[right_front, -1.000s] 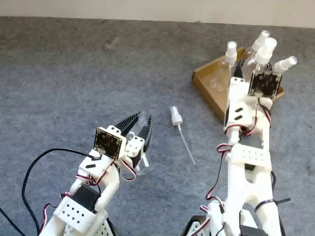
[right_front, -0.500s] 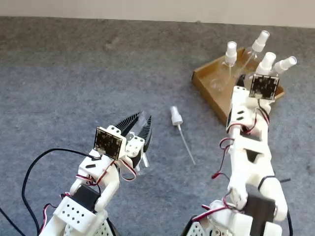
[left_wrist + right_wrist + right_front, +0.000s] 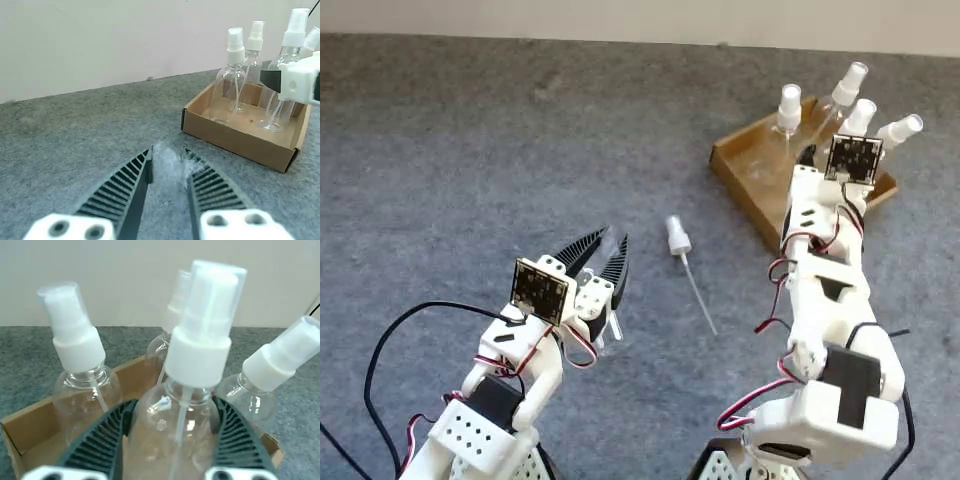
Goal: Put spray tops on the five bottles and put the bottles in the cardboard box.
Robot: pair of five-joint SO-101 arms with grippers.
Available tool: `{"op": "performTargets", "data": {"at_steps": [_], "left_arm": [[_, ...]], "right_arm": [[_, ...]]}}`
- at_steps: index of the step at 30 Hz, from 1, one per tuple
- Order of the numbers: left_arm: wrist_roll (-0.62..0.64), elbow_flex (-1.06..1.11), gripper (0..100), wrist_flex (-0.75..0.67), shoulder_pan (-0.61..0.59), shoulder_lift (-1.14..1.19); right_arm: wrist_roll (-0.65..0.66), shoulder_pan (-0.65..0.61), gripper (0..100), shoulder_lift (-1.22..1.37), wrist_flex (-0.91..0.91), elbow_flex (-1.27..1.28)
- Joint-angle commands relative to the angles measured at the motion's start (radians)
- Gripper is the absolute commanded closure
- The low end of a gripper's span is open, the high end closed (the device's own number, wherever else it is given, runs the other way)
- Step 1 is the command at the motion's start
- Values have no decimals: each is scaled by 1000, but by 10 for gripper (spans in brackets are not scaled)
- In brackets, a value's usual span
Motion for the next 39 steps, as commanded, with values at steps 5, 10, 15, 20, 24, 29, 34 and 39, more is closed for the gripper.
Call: {"op": "performTargets", "data": {"at_steps": [5,10,15,20,24,29,34,39], "left_arm": [[-5,25,934,14,-8,-10],[-5,25,934,14,-8,-10],[-5,25,934,14,-8,-10],[-5,25,934,14,-8,-10],[-5,25,934,14,-8,-10],[-5,25,934,14,-8,-10],[-5,25,934,14,-8,-10],[-5,25,934,14,-8,-10]], "right_arm": [[-2,15,872,91,-259,-70],[-2,15,872,163,-262,-79],[-2,13,872,209,-262,-114],[-2,15,872,246,-262,-182],[-2,15,872,257,-262,-200],[81,12,872,318,-262,-252],[110,13,872,400,-262,-305],[112,15,872,426,-262,-320]]}}
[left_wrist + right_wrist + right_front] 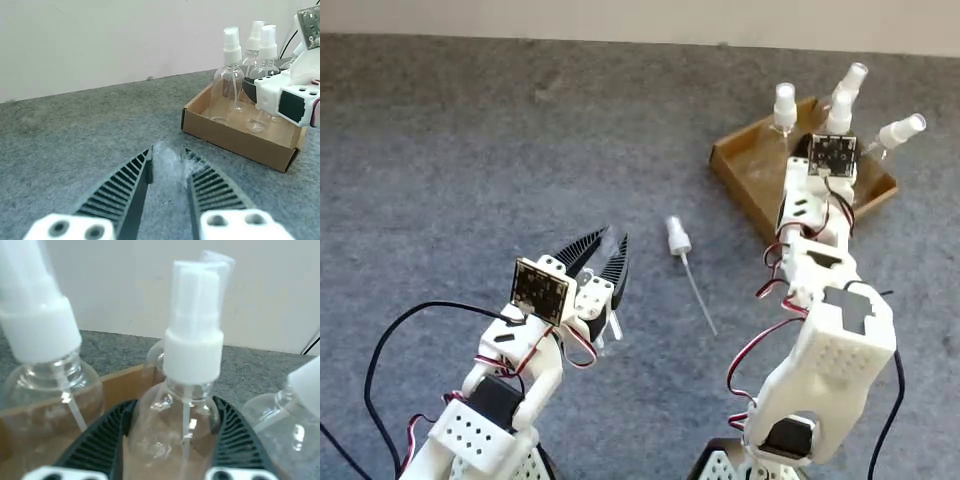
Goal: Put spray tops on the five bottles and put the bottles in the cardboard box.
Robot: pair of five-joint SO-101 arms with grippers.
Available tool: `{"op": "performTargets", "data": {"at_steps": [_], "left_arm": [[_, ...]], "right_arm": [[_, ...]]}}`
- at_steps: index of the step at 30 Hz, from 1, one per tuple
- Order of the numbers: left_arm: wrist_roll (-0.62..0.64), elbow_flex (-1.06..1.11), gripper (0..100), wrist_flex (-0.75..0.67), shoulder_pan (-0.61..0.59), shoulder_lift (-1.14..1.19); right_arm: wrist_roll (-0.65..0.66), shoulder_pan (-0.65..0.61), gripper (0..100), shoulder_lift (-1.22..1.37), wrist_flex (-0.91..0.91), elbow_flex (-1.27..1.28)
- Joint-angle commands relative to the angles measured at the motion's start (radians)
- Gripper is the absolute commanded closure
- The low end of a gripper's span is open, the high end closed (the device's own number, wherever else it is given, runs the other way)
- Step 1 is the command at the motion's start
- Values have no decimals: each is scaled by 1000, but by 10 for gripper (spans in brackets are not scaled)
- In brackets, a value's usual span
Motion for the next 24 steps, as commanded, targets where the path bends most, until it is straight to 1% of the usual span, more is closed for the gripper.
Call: {"op": "performTargets", "data": {"at_steps": [1,9,15,24], "left_arm": [[-5,25,934,14,-8,-10],[-5,25,934,14,-8,-10],[-5,25,934,14,-8,-7],[-5,25,934,14,-8,-4]], "right_arm": [[15,15,872,-10,-19,-45],[20,12,864,-10,-19,-44],[20,10,743,-10,-19,-41],[20,13,740,-13,-19,-45]]}}
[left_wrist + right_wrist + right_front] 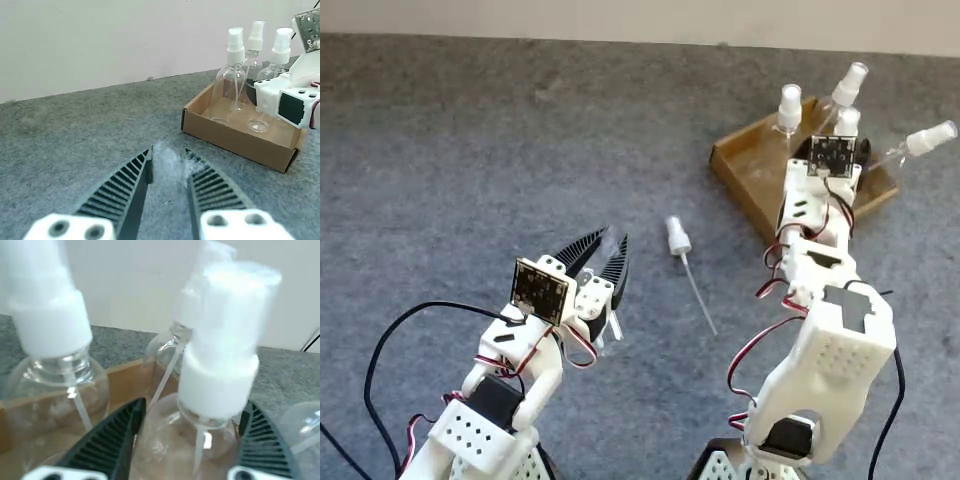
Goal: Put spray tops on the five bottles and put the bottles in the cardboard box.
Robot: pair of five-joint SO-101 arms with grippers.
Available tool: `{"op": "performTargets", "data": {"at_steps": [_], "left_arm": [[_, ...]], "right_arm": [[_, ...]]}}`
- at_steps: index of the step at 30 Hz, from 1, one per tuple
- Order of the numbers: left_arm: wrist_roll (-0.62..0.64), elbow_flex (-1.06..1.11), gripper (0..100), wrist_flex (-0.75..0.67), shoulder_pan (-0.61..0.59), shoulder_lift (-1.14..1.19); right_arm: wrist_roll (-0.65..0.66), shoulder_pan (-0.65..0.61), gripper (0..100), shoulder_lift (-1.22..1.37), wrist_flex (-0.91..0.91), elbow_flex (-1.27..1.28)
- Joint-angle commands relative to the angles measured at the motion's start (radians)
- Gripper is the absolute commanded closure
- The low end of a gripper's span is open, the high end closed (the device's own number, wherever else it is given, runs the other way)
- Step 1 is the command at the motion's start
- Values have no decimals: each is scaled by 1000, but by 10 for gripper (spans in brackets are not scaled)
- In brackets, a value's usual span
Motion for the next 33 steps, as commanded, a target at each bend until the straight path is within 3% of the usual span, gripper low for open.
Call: {"op": "performTargets", "data": {"at_steps": [1,26,33], "left_arm": [[-5,25,934,14,-8,-4],[-5,25,934,14,-8,-4],[-5,25,934,14,-8,-4]], "right_arm": [[12,13,740,-15,-19,-45],[12,8,740,-16,-8,-47],[6,10,740,-107,127,-47]]}}
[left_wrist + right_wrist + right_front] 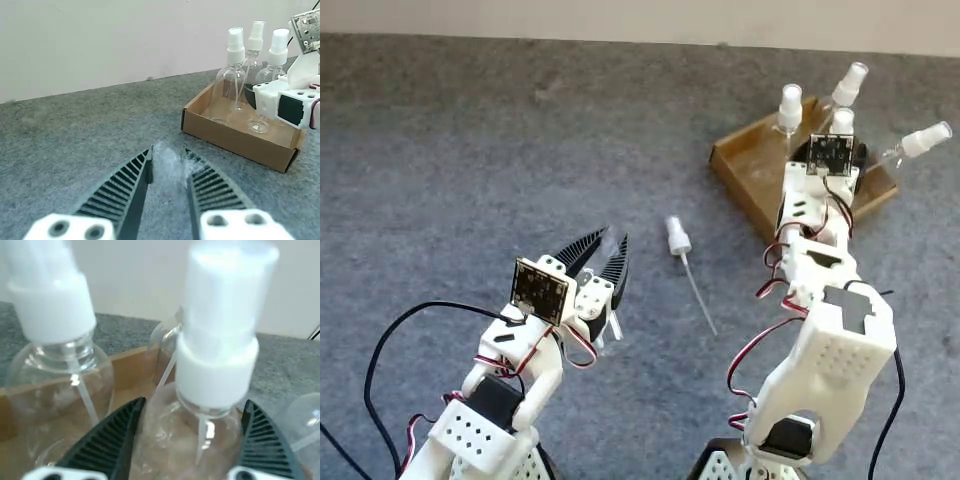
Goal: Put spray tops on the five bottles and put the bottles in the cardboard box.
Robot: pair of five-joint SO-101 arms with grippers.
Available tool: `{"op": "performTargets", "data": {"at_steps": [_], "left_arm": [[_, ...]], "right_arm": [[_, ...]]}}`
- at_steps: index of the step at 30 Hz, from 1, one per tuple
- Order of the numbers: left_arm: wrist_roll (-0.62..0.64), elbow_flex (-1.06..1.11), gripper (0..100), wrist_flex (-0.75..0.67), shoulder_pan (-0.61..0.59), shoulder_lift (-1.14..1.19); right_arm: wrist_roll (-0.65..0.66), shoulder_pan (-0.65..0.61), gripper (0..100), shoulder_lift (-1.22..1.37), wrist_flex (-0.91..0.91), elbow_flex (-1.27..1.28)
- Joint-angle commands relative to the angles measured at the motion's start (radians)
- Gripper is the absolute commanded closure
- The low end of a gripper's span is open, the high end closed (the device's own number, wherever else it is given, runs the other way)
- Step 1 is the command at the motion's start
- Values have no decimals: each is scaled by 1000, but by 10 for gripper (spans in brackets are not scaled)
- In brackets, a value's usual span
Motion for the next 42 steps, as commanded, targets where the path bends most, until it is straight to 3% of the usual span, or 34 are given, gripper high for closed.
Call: {"op": "performTargets", "data": {"at_steps": [1,19,25,42], "left_arm": [[-5,25,934,14,-8,-2],[-5,25,934,14,-8,-2],[-5,25,934,14,-8,-2],[-5,25,934,14,-8,-2]], "right_arm": [[6,8,740,-114,28,-45],[11,8,740,-168,33,-47],[6,8,740,-170,166,-97],[9,7,742,-180,177,-120]]}}
